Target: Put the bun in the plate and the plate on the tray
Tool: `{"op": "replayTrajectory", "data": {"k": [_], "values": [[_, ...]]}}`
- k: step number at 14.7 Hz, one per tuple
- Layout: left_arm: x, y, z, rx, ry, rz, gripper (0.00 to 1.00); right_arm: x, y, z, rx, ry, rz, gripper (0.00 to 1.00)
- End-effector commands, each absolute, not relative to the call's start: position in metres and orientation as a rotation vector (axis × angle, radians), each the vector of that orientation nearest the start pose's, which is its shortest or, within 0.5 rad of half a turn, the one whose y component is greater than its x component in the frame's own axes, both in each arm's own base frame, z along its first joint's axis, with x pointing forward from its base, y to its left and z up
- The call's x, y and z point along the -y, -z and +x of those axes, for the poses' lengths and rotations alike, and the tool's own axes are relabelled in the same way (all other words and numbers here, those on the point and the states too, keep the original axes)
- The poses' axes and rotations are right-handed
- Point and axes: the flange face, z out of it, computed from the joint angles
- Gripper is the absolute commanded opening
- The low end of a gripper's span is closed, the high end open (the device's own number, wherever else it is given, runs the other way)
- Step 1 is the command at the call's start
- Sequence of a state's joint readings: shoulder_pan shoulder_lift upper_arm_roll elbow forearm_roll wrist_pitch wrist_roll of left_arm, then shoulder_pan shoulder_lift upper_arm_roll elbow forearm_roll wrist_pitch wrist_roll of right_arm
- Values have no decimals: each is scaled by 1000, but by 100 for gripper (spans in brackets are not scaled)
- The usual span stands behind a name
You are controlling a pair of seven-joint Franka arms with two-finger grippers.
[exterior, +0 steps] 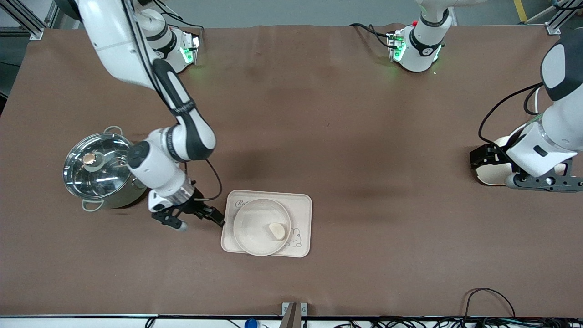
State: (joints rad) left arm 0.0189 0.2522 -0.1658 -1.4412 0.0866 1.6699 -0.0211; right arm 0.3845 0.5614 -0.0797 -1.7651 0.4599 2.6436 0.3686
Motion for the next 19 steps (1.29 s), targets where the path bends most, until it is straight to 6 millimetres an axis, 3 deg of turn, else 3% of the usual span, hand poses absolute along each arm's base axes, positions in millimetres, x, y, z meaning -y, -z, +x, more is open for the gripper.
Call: {"op": "replayTrajectory", "data": {"k": [1,3,5,7,9,12,14,17,19], "values": [[115,-541,630,-299,-17,-3077,100,-157,-343,633,-469,204,-2829,100],[131,-543,627,-335,-4,-3074,100,-118,-390,630,-374,176,-2971,100],[121,-555,624,-331,18,-3075,100,-90,-433,631,-279,207,-3102,100],[110,-599,607,-290,114,-3071,100,-73,-479,629,-161,181,-3154,100],[104,-621,589,-274,93,-3060,100,-55,-514,623,-109,94,-3167,100],[81,-649,568,-241,73,-3052,100,-24,-582,590,-162,59,-3144,100],[77,-662,557,-228,77,-3048,100,-10,-633,560,-161,74,-3181,100],[76,-677,541,-220,67,-3072,100,7,-664,540,-116,31,-3220,100],[71,-679,532,-193,31,-3116,100,15,-665,537,-63,1,-3221,100]]}}
